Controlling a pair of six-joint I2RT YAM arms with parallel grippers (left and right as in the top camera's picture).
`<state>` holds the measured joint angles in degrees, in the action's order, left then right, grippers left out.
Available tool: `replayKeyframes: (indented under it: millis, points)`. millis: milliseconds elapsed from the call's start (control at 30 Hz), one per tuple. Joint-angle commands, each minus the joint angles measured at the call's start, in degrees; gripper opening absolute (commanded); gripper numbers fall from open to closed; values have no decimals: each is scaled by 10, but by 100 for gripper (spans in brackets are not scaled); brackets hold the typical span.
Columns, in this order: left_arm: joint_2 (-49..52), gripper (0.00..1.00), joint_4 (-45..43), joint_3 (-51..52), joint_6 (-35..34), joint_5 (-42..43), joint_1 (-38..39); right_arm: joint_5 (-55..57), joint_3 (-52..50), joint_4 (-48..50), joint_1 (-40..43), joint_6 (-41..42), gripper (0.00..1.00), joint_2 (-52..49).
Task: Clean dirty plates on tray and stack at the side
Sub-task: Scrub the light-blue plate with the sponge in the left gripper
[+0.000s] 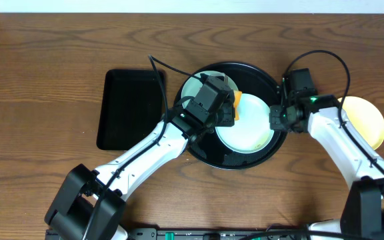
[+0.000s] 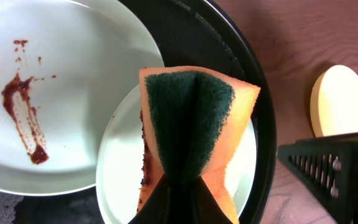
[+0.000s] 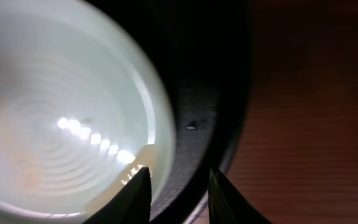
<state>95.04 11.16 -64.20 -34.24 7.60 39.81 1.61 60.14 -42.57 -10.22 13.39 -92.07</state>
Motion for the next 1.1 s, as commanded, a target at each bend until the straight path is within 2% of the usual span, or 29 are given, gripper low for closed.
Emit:
replayKeyframes:
  millis: [0,133,300,433,467,567,1067]
  points:
    - [7,8,3,1,12,3,-1,11,-2,3,18,0,28,-34]
    - [21,8,3,1,12,3,-1,-26,-2,21,18,-34,26,-72]
    - [47,8,3,1,14,10,0,-58,-2,42,18,-36,23,-115]
    - [55,7,0,1,37,9,10,-60,-2,42,18,-33,2,-130]
    - [56,8,-1,1,45,9,13,-62,-2,42,18,-33,1,-130]
    - [60,8,-1,1,63,6,24,-66,-2,40,18,-33,1,-127]
    - [76,8,-17,1,63,3,55,-66,-2,-21,6,-27,1,-67]
